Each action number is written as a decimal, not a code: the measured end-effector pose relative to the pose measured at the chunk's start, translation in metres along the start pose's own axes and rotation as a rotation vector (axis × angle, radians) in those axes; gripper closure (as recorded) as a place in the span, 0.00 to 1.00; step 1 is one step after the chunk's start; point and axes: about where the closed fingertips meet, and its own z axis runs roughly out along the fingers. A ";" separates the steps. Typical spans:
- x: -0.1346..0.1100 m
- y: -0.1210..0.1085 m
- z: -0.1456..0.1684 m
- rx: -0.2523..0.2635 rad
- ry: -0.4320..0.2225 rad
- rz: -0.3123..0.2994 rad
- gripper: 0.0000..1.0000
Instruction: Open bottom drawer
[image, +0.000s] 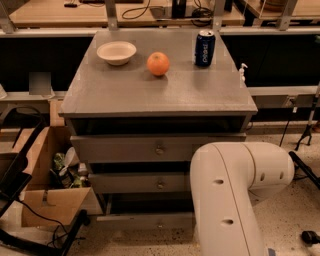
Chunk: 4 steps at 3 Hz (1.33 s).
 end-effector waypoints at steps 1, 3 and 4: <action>-0.001 -0.004 0.001 0.020 -0.005 -0.006 0.00; 0.001 -0.030 -0.008 0.111 -0.002 -0.030 0.00; -0.003 -0.048 -0.006 0.138 -0.034 -0.056 0.00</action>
Offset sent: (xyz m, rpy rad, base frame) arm 0.0448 -0.0102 0.0259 -0.0379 -0.1980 0.0089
